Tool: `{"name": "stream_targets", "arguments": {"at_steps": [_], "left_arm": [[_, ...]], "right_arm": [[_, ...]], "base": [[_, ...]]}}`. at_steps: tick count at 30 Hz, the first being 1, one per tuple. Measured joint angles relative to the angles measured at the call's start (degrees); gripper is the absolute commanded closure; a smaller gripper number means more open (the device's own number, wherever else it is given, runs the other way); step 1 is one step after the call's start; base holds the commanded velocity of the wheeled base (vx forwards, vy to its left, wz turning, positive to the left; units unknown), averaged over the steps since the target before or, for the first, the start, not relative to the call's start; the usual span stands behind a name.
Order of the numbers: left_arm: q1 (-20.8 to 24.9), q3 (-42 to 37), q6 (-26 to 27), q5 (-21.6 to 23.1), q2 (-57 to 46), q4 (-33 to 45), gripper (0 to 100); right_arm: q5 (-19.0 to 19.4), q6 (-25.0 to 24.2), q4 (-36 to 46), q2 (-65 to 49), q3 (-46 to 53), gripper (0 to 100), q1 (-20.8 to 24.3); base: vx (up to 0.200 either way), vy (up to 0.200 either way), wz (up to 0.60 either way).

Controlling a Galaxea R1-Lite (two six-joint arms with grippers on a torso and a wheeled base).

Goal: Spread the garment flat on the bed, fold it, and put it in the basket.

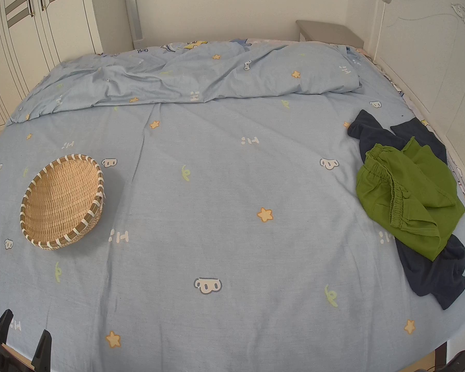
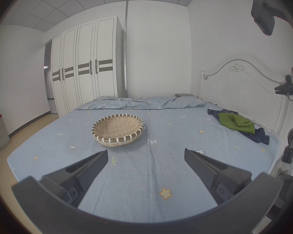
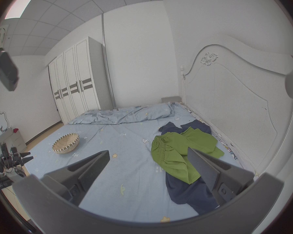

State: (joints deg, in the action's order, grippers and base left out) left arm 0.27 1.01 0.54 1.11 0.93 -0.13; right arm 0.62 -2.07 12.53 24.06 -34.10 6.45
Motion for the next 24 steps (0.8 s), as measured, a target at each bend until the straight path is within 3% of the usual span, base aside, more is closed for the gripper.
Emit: {"name": "stream_targets", "arguments": {"at_steps": [12,24], "left_arm": [[0.0,0.0,0.0,0.0,0.0,0.0,0],[0.0,0.0,0.0,0.0,0.0,0.0,0]], "right_arm": [[-0.8,2.2,0.2,32.3,-16.9,0,-3.7],[-9.2,3.1,-0.3,64.7,-33.8,0,-4.3]], "base": [[0.0,0.0,0.0],[0.0,0.0,0.0]]}}
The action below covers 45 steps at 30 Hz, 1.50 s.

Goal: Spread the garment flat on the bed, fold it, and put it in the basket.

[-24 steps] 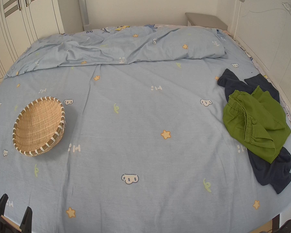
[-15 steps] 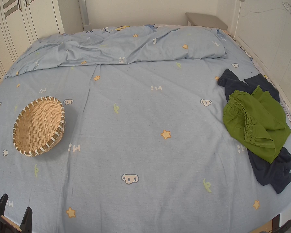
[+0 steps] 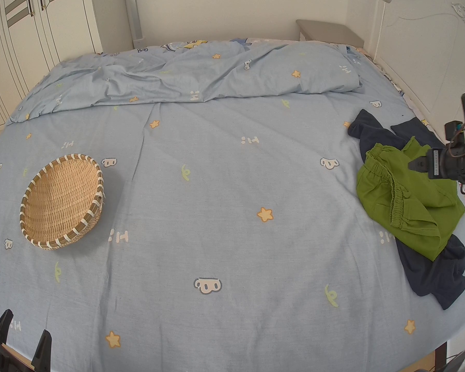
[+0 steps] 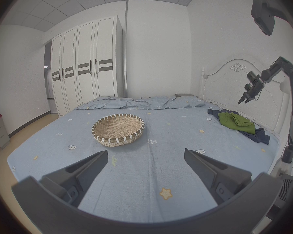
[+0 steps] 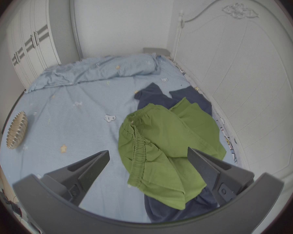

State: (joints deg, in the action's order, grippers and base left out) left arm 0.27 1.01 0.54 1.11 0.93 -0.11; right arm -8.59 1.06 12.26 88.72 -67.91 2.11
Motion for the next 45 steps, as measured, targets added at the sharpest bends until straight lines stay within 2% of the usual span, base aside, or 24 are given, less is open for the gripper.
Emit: {"name": "stream_targets", "arguments": {"at_steps": [7,20,26,35,36,45], "left_arm": [[0.0,0.0,0.0,0.0,0.0,0.0,0],[0.0,0.0,0.0,0.0,0.0,0.0,0],[0.0,0.0,0.0,0.0,0.0,0.0,0],[0.0,0.0,0.0,0.0,0.0,0.0,0],[0.0,0.0,0.0,0.0,0.0,0.0,0],[0.0,0.0,0.0,0.0,0.0,0.0,0]], "right_arm": [[-1.8,0.0,-3.9,11.3,-4.4,0,0.0],[-2.0,-0.1,-3.5,18.2,-8.7,0,1.1],[-4.9,-0.1,-3.9,21.1,-9.9,0,1.3],[-5.2,0.0,-3.6,23.8,-11.7,0,0.9],[-5.2,0.0,-3.6,24.0,-11.8,100,0.8],[-5.1,-0.1,-4.1,25.7,-12.4,100,0.6]], "base": [[0.0,0.0,0.0],[0.0,0.0,0.0],[0.0,0.0,0.0],[0.0,0.0,0.0],[0.0,0.0,0.0],[0.0,0.0,0.0]]}}
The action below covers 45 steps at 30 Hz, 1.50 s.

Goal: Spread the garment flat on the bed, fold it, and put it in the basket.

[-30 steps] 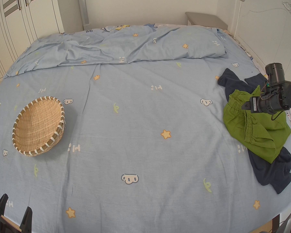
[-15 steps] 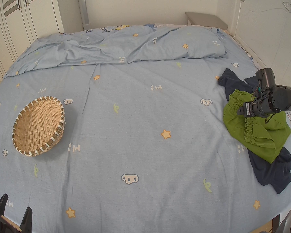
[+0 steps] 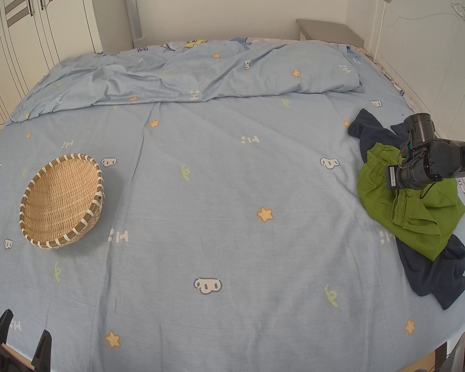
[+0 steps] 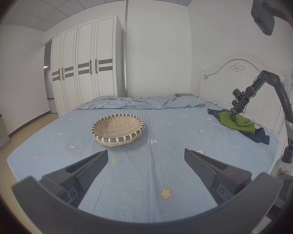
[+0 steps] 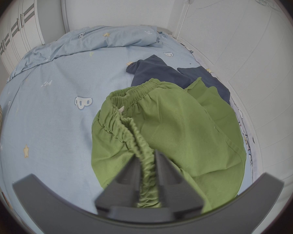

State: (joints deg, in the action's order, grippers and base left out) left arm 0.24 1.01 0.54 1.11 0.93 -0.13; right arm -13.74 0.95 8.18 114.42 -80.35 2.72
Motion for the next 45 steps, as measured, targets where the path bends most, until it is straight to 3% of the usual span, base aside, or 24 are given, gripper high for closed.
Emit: {"name": "stream_targets", "arguments": {"at_steps": [8,12,22,25,32,45], "left_arm": [[0.0,0.0,0.0,0.0,0.0,0.0,0],[0.0,0.0,0.0,0.0,0.0,0.0,0],[0.0,0.0,0.0,0.0,0.0,0.0,0],[0.0,0.0,0.0,0.0,0.0,0.0,0],[0.0,0.0,0.0,0.0,0.0,0.0,0],[0.0,0.0,0.0,0.0,0.0,0.0,0]], "right_arm": [[0.7,-0.1,2.0,-0.3,-2.1,100,0.5],[2.1,-2.5,6.4,-2.3,-4.4,100,1.0],[19.3,-15.6,26.9,-9.7,-16.7,100,4.5],[22.2,-17.4,30.3,-12.4,-20.0,100,7.2],[22.8,-23.1,31.3,-16.4,-24.0,100,17.2],[19.1,-28.4,29.5,-18.3,-27.9,100,37.2]], "base": [[0.0,0.0,0.0],[0.0,0.0,0.0],[0.0,0.0,0.0],[0.0,0.0,0.0],[0.0,0.0,0.0],[0.0,0.0,0.0]]}}
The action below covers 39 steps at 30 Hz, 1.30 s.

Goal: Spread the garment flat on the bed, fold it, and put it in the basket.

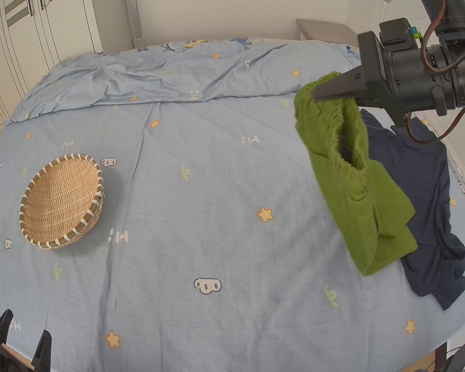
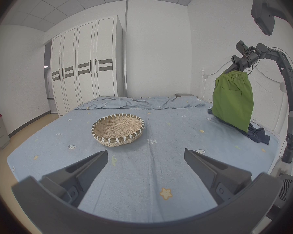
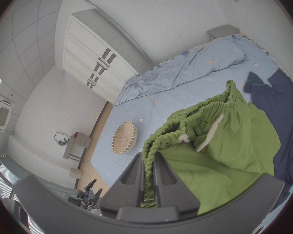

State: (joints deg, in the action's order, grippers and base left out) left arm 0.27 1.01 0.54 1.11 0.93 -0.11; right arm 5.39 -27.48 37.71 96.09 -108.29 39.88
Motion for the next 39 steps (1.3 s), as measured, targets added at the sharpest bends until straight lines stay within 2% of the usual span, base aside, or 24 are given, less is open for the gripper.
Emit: {"name": "stream_targets", "arguments": {"at_steps": [4,17,18,22,31,39], "left_arm": [[0.0,0.0,0.0,0.0,0.0,0.0,0],[0.0,0.0,0.0,0.0,0.0,0.0,0],[0.0,0.0,0.0,0.0,0.0,0.0,0],[0.0,0.0,0.0,0.0,0.0,0.0,0],[0.0,0.0,0.0,0.0,0.0,0.0,0],[0.0,0.0,0.0,0.0,0.0,0.0,0]], "right_arm": [[-1.2,-1.4,-1.7,1.8,0.4,100,4.0],[-6.5,-2.4,-15.1,16.3,5.1,100,10.4],[-6.8,-2.7,-16.0,17.5,5.2,0,10.8],[-7.4,-3.6,-18.1,21.3,5.1,0,12.0],[-7.5,-3.5,-17.6,24.0,5.4,0,13.5],[-6.9,-3.8,-17.7,20.7,10.0,0,11.2]], "base": [[0.0,0.0,0.0],[0.0,0.0,0.0],[0.0,0.0,0.0],[0.0,0.0,0.0],[0.0,0.0,0.0],[0.0,0.0,0.0]]}}
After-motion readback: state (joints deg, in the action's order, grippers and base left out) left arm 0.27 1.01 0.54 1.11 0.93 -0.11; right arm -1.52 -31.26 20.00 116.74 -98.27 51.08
